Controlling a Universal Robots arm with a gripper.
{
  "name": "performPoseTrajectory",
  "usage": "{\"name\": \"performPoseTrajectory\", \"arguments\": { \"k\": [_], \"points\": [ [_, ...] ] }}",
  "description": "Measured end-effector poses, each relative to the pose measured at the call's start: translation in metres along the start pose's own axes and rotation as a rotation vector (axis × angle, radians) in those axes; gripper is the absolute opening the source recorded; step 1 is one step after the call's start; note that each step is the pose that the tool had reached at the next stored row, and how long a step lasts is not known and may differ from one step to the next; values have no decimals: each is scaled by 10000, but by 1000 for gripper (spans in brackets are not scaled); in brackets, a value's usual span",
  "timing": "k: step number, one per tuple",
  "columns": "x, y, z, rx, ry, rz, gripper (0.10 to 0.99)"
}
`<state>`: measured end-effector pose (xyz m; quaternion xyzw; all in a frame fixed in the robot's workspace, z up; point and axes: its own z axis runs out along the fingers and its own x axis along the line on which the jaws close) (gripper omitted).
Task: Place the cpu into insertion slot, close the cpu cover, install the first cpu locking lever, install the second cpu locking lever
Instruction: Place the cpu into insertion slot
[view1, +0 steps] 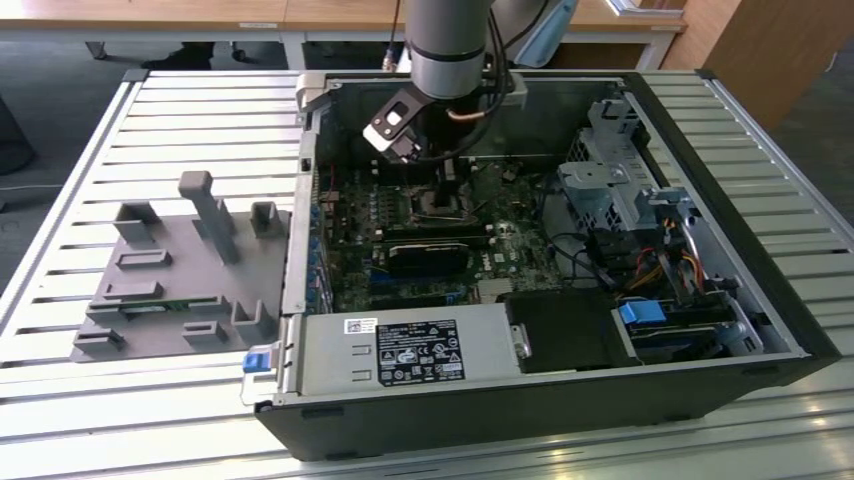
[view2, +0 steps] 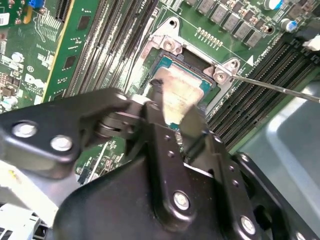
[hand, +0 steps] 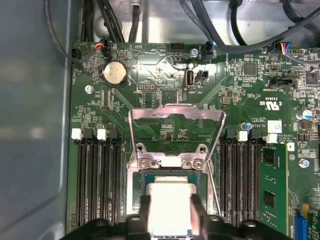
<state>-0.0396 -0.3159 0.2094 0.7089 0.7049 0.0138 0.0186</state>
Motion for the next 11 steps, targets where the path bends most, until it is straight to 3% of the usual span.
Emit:
{"name": "performPoseTrajectory", "arguments": {
  "k": [1, 4, 7, 8, 11],
  "points": [
    [0, 2, -7, 19, 0, -1, 416],
    [0, 2, -22, 39, 0, 1, 243],
    [0, 3, -30, 39, 1, 0, 184],
    [0, 3, -33, 39, 1, 0, 122],
    [0, 4, -44, 40, 0, 0, 122]
  ]
}}
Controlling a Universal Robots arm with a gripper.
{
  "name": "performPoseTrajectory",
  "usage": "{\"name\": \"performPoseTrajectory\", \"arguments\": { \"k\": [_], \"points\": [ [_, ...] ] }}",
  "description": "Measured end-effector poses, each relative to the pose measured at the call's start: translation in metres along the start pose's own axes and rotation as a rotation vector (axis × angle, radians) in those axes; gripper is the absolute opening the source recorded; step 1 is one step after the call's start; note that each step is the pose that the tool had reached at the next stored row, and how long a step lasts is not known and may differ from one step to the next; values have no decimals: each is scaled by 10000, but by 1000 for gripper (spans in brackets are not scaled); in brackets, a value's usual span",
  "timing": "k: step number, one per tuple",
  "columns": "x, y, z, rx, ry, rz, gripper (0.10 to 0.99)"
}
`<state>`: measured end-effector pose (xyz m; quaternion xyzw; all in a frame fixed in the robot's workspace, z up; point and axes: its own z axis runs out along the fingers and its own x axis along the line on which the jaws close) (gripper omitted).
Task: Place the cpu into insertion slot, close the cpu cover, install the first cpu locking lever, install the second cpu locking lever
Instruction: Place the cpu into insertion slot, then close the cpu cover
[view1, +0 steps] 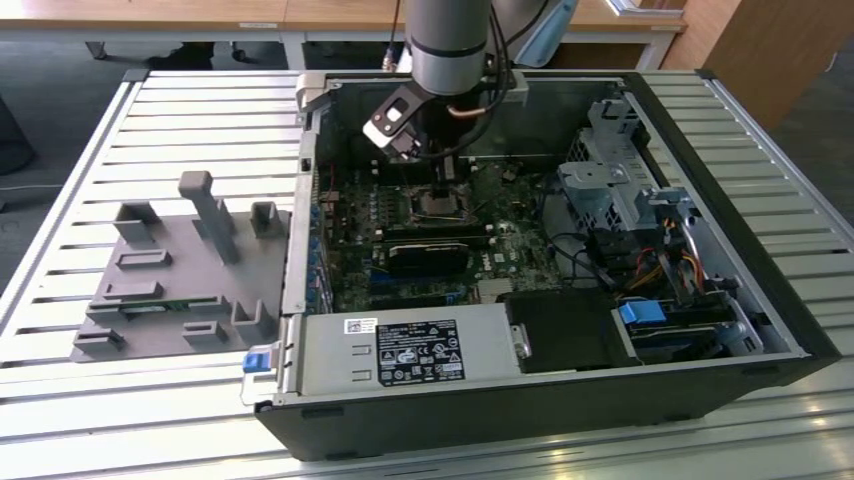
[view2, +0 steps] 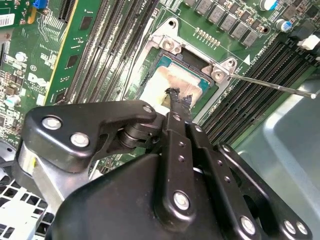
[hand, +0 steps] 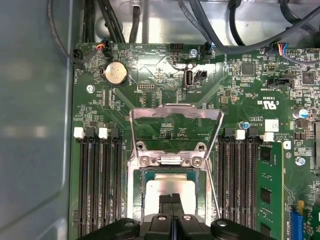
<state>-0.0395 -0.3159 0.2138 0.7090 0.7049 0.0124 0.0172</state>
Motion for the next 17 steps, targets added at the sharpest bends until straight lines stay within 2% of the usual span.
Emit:
{"name": "performPoseTrajectory", "arguments": {
  "k": [11, 14, 17],
  "points": [
    [0, 2, -39, 0, -3, -1, 122],
    [-1, 4, -78, -1, -8, -1, 122],
    [-1, 7, -154, -2, -13, -1, 122]
  ]
}}
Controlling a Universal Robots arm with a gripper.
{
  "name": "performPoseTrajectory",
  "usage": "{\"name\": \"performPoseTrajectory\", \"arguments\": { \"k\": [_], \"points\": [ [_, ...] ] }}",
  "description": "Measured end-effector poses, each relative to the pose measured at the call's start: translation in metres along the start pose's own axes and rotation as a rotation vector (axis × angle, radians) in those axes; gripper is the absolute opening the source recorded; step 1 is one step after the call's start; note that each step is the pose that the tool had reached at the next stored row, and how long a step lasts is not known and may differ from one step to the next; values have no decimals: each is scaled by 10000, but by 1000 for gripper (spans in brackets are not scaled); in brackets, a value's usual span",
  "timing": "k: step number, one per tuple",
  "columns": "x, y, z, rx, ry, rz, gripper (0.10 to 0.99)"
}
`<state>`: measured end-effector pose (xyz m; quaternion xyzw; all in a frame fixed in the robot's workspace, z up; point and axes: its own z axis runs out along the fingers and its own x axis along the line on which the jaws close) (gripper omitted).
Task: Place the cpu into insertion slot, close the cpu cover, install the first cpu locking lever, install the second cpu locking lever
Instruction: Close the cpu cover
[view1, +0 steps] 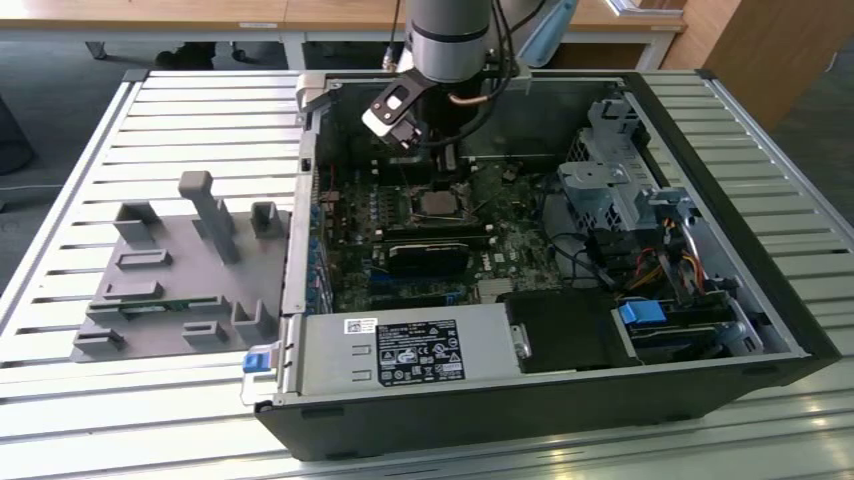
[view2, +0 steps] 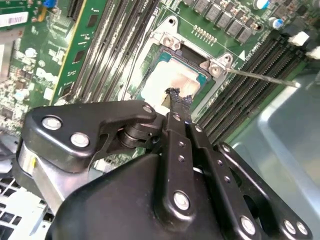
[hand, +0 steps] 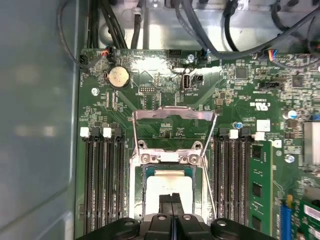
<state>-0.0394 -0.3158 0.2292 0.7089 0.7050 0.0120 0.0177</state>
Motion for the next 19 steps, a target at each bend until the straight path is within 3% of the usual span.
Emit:
{"name": "performPoseTrajectory", "arguments": {
  "k": [12, 19],
  "points": [
    [-4, 10, -513, 1, -8, 1, 122],
    [-77, 10, -535, 1, -8, 0, 122]
  ]
}}
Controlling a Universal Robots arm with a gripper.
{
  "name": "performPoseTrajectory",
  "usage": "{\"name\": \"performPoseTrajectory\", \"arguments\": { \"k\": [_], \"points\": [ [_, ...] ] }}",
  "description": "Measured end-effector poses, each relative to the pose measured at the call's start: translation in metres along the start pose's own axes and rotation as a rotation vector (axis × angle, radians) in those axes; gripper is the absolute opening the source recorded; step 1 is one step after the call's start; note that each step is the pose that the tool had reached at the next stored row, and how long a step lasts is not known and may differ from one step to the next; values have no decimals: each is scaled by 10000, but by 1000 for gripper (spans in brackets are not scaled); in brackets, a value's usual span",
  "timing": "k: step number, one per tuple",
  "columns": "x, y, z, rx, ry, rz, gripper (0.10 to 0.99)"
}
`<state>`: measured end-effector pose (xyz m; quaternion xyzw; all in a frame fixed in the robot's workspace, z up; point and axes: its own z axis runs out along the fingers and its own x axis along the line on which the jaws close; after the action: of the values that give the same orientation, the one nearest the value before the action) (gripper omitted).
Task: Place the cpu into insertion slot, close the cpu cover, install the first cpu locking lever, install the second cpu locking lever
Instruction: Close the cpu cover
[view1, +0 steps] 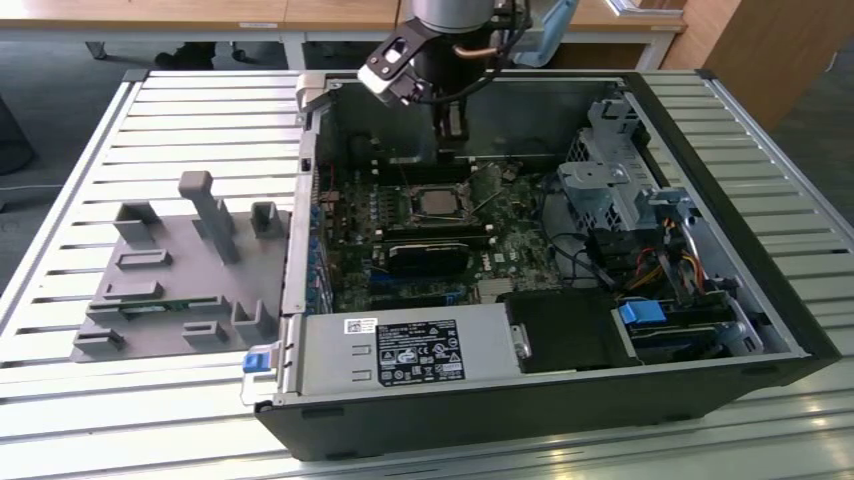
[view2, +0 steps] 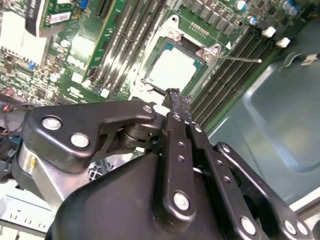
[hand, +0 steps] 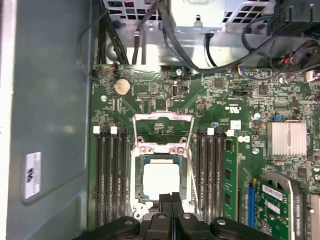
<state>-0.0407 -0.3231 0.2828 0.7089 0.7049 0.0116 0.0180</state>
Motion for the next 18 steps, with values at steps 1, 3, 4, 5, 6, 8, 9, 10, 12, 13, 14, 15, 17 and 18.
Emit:
{"name": "performPoseTrajectory", "arguments": {
  "k": [1, 3, 4, 5, 6, 8, 9, 10, 12, 13, 14, 15, 17, 18],
  "points": [
    [-16, 0, 0, 1, 0, -1, 122],
    [-34, 0, 0, 1, 0, -1, 122],
    [-35, 0, 1, -1, 1, -1, 122],
    [-35, 1, 1, 0, 1, 1, 122],
    [-35, 10, 1, 0, 0, -1, 122],
    [-36, 34, 1, 1, -1, -1, 122],
    [-36, 46, 2, 1, -1, 0, 122],
    [-35, 63, 3, 1, -1, 0, 122],
    [-35, 97, 4, 1, -1, 0, 122],
    [-35, 113, 5, 0, 0, 0, 122],
    [-35, 127, 6, 0, 0, -1, 122],
    [-35, 139, 6, 0, 0, -1, 122],
    [-35, 156, 6, 1, -1, -1, 122],
    [-35, 164, 7, 1, 0, 0, 122]
  ]
}}
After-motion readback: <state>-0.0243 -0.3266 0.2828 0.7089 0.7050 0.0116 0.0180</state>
